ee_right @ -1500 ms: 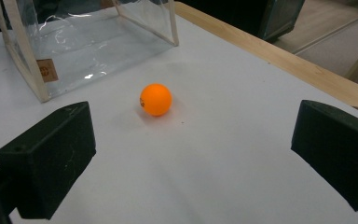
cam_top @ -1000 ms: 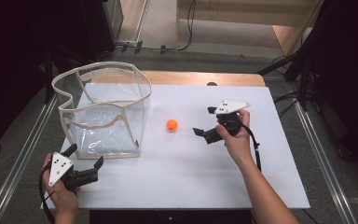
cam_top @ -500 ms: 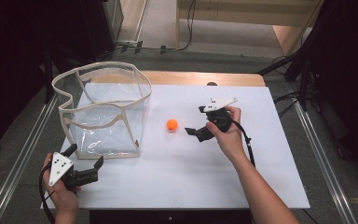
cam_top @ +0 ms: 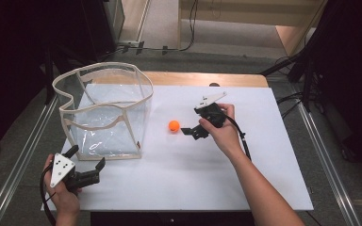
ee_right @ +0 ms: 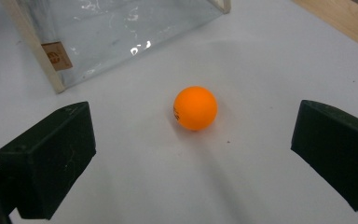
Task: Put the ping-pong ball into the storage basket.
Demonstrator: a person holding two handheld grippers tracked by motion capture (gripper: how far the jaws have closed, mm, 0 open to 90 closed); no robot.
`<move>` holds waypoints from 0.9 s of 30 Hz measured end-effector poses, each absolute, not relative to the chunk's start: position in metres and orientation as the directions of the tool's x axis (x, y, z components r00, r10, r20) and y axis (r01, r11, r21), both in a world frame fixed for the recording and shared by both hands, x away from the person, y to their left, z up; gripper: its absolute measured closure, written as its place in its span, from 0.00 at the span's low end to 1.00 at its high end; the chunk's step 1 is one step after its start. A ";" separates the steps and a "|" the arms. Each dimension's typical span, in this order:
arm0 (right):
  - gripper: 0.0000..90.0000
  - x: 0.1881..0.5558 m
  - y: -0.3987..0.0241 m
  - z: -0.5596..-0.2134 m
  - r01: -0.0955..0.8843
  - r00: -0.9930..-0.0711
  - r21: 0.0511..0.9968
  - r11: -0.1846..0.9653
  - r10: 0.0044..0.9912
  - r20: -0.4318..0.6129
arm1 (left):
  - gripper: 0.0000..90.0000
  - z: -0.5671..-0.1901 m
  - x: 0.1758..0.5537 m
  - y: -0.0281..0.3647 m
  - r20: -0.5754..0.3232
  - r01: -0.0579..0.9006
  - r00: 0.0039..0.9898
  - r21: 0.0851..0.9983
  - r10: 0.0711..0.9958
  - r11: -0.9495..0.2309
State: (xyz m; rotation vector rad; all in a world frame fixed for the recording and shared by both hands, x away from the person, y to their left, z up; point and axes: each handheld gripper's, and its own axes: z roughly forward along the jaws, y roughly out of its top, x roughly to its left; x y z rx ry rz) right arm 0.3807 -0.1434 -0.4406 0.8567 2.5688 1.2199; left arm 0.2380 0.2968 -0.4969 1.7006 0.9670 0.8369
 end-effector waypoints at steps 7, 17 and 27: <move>0.00 0.390 -0.131 -0.445 0.442 -0.826 0.723 0.531 0.556 0.097 | 0.00 -0.497 0.238 0.297 0.095 0.221 0.449 0.952 0.889 -0.213; 0.16 0.407 -0.110 -0.455 0.450 -0.832 0.679 0.580 0.548 0.084 | 0.00 -0.497 0.238 0.297 0.097 0.224 0.449 0.950 0.888 -0.217; 0.15 0.416 -0.099 -0.466 0.487 -0.823 0.629 0.606 0.559 0.099 | 0.00 -0.497 0.238 0.297 0.097 0.224 0.451 0.950 0.887 -0.218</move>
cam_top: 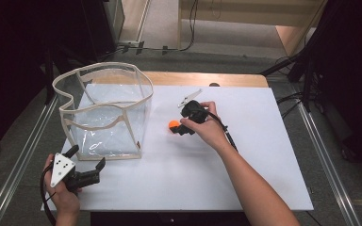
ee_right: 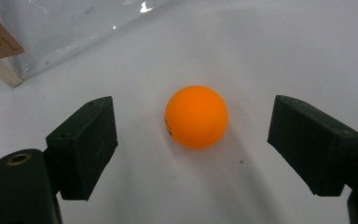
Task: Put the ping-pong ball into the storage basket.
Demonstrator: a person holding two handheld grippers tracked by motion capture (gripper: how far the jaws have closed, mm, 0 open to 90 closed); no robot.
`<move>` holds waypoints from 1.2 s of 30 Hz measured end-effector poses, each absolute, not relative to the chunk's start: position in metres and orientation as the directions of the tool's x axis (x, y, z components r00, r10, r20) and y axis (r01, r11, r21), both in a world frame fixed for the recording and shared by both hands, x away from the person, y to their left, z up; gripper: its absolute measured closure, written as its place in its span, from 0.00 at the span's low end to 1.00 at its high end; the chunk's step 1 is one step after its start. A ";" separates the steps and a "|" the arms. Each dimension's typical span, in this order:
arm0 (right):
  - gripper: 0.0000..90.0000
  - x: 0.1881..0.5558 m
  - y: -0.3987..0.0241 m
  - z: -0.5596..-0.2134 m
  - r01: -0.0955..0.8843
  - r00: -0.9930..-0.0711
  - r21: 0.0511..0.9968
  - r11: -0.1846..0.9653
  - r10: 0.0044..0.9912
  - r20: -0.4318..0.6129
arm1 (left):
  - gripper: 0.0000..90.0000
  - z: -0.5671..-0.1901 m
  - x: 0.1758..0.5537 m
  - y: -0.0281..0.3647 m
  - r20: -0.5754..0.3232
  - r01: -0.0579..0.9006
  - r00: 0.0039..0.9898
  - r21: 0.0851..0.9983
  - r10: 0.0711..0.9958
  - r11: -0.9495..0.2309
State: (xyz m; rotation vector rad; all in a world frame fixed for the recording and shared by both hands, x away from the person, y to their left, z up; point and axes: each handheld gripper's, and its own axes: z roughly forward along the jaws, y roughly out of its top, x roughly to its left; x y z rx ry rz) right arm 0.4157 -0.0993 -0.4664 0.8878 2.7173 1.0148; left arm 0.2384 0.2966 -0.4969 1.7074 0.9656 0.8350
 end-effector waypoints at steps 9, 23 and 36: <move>0.34 0.419 -0.087 -0.473 0.523 -0.798 0.593 0.612 0.596 0.089 | 0.00 -0.497 0.238 0.296 0.100 0.224 0.450 0.949 0.888 -0.220; 0.45 0.424 -0.077 -0.479 0.517 -0.804 0.548 0.658 0.592 0.048 | 0.00 -0.497 0.238 0.296 0.100 0.223 0.451 0.950 0.887 -0.220; 0.51 0.427 -0.073 -0.486 0.522 -0.807 0.520 0.676 0.588 0.046 | 0.00 -0.497 0.238 0.297 0.098 0.224 0.452 0.950 0.887 -0.219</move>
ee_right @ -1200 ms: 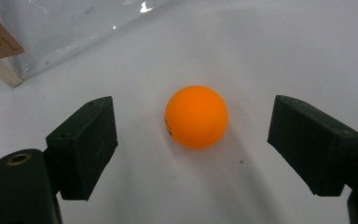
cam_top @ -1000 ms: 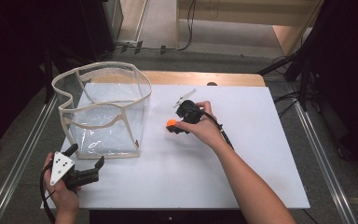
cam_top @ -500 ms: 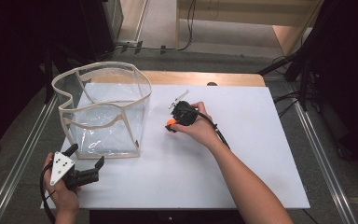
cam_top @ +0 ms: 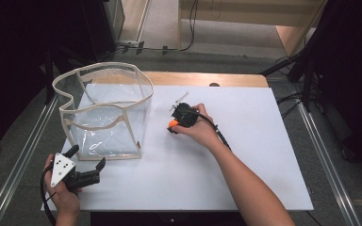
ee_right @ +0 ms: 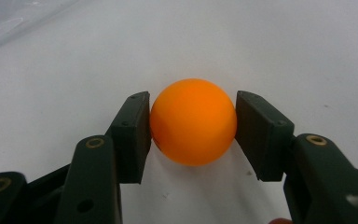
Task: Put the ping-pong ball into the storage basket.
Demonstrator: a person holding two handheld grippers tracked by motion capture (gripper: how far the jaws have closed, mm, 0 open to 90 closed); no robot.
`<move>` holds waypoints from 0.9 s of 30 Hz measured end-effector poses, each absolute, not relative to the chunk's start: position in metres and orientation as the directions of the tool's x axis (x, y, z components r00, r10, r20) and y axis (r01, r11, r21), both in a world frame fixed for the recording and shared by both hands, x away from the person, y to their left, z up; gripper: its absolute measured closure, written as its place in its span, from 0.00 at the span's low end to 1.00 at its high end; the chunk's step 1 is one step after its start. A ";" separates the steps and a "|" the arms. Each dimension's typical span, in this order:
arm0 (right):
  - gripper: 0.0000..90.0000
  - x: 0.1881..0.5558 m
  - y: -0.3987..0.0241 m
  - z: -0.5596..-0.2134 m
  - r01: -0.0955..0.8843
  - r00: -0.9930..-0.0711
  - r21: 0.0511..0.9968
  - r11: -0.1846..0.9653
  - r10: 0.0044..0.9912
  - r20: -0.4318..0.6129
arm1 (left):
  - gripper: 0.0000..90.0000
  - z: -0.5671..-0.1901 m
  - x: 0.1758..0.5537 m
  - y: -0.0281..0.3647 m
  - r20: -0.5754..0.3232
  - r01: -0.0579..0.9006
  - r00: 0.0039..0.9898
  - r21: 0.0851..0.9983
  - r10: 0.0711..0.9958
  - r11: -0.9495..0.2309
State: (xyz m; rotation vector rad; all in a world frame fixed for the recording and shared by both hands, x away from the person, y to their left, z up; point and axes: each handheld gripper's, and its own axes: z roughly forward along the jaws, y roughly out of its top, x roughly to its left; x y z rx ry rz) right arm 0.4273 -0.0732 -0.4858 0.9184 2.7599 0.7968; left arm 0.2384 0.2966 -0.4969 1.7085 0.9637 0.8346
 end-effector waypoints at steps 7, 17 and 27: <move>0.53 0.428 -0.073 -0.485 0.519 -0.812 0.517 0.680 0.581 0.052 | 0.00 -0.497 0.238 0.297 0.098 0.225 0.451 0.949 0.887 -0.219; 0.53 0.427 -0.075 -0.477 0.509 -0.818 0.535 0.675 0.572 0.056 | 0.00 -0.497 0.238 0.296 0.099 0.223 0.452 0.950 0.886 -0.220; 0.53 0.427 -0.076 -0.464 0.498 -0.823 0.546 0.674 0.566 0.052 | 0.00 -0.497 0.239 0.296 0.099 0.223 0.453 0.950 0.886 -0.220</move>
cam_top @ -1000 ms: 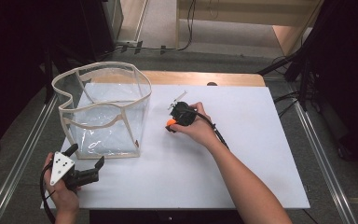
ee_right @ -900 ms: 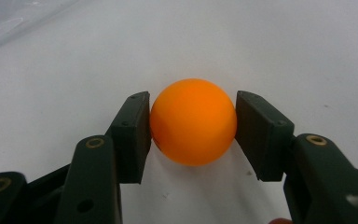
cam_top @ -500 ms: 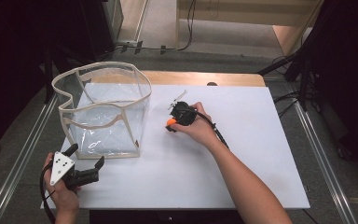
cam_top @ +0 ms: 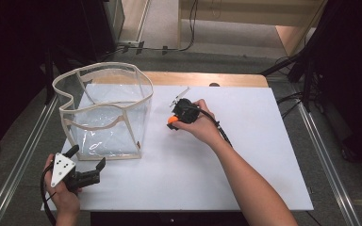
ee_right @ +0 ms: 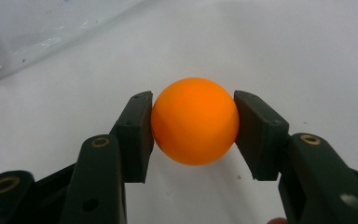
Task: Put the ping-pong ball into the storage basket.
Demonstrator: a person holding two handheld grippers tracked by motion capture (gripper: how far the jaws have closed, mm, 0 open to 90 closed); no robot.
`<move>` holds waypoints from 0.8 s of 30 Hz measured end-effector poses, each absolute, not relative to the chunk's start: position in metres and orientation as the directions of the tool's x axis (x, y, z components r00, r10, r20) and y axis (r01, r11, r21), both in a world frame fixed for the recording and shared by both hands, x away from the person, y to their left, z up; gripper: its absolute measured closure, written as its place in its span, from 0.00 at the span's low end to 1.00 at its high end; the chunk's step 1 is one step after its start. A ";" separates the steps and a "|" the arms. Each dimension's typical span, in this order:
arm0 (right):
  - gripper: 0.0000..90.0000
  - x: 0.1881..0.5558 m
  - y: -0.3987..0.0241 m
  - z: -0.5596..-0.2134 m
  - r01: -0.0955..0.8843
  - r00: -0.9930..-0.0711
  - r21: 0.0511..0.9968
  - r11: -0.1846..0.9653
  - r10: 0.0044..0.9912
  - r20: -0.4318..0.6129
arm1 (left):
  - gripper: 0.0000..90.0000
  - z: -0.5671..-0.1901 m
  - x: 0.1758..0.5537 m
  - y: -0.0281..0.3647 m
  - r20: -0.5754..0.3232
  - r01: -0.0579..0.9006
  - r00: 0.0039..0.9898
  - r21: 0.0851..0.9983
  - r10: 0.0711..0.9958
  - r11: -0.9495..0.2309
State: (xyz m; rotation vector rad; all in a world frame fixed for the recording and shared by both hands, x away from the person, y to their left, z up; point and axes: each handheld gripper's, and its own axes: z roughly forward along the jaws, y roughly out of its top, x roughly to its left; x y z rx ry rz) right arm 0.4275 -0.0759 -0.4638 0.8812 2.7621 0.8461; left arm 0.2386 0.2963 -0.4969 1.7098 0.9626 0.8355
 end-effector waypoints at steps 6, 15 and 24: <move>0.53 0.427 -0.074 -0.460 0.481 -0.834 0.547 0.685 0.550 0.044 | 0.00 -0.497 0.239 0.296 0.100 0.223 0.452 0.950 0.886 -0.220; 0.53 0.428 -0.073 -0.454 0.478 -0.837 0.551 0.684 0.545 0.050 | 0.00 -0.497 0.239 0.296 0.099 0.221 0.453 0.950 0.886 -0.220; 0.53 0.429 -0.073 -0.446 0.467 -0.843 0.560 0.684 0.535 0.050 | 0.00 -0.497 0.239 0.296 0.097 0.222 0.453 0.950 0.886 -0.218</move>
